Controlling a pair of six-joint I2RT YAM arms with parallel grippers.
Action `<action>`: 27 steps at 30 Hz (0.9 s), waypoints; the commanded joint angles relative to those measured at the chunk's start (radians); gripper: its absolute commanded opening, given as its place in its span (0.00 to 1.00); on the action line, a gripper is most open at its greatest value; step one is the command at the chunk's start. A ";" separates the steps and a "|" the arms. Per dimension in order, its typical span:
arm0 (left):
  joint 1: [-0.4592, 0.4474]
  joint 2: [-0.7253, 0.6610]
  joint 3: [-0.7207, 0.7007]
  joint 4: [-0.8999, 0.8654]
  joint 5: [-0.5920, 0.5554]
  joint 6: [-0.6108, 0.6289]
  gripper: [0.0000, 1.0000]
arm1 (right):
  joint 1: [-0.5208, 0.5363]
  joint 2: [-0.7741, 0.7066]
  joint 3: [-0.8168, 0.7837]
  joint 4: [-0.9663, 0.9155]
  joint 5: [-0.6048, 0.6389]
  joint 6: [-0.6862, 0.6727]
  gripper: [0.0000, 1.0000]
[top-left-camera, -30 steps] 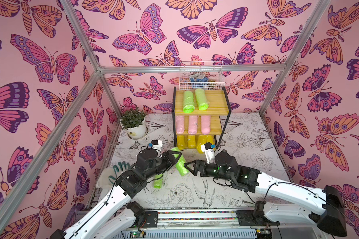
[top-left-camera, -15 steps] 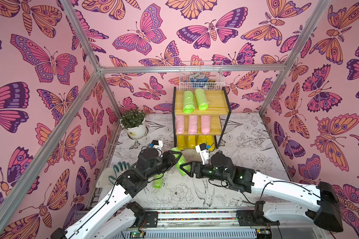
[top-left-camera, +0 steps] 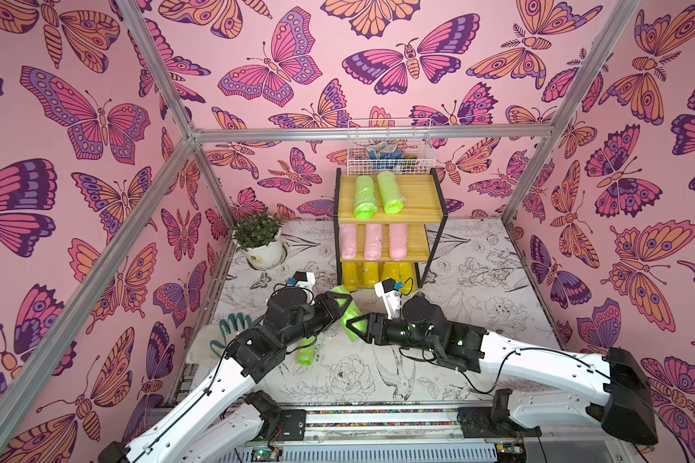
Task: Sort the rolls of trash bags by color and place them on the shelf
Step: Pick up the roll of trash bags from the center of the board, then place the roll of trash bags on the shelf.
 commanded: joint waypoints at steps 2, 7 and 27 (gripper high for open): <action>-0.003 -0.009 0.030 0.021 -0.012 0.021 0.00 | 0.012 0.003 0.012 -0.010 0.018 0.002 0.37; -0.003 -0.005 0.036 -0.005 -0.019 0.023 0.82 | 0.012 -0.013 0.028 -0.047 0.039 -0.022 0.05; -0.001 -0.093 0.103 -0.273 -0.176 0.188 1.00 | -0.261 -0.123 0.486 -0.429 0.197 -0.363 0.00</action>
